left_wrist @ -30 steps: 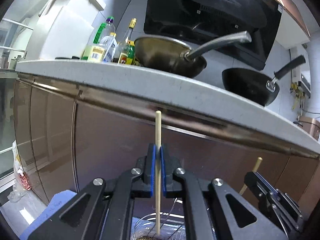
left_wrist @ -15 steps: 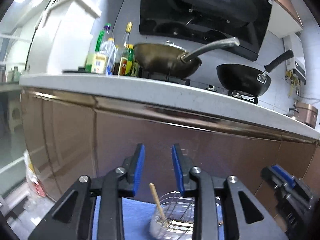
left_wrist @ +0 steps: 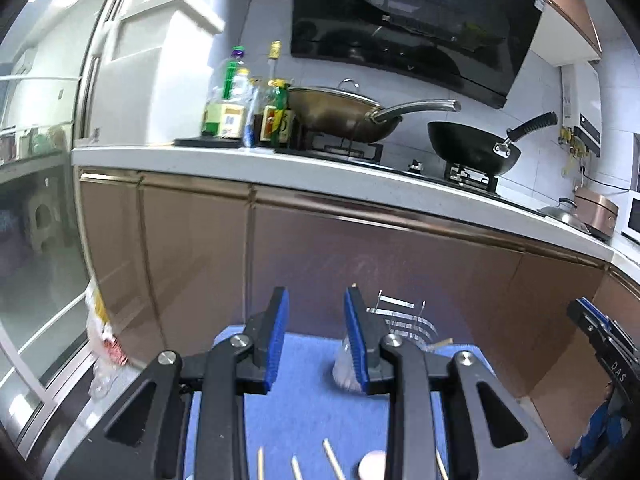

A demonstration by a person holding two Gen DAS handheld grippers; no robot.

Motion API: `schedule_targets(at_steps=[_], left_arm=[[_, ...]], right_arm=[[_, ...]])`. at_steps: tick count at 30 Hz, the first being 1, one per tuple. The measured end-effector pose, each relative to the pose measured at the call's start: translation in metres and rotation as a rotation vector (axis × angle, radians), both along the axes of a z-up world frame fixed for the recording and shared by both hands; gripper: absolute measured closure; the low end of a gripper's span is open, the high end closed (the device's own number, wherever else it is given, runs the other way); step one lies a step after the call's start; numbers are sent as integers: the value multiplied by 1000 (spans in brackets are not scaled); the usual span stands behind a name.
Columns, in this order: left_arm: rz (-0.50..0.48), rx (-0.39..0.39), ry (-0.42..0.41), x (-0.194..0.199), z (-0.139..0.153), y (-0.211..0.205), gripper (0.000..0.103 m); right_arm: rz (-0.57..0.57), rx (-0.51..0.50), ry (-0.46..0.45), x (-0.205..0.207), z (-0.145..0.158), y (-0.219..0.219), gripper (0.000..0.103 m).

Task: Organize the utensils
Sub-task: 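Lift the chopstick with the right gripper and drop it into the holder, then lower the left gripper toward a wooden chopstick on the towel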

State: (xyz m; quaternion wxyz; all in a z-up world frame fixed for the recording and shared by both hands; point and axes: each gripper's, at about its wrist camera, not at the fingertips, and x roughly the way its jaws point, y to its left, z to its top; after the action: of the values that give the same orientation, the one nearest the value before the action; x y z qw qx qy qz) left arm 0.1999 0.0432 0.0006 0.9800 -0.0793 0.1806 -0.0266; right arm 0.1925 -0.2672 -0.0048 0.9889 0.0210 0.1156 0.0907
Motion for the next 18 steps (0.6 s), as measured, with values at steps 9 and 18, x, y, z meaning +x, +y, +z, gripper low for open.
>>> schedule_targets(at_steps=[9,18], left_arm=[[-45,-48,115,-53,-9,22,75],[-168,-109,421,-39,-73,4,76]], right_arm=[[17,-31,53,-61,4,1,70],[73,-47,262,-53,-28,-4,83]])
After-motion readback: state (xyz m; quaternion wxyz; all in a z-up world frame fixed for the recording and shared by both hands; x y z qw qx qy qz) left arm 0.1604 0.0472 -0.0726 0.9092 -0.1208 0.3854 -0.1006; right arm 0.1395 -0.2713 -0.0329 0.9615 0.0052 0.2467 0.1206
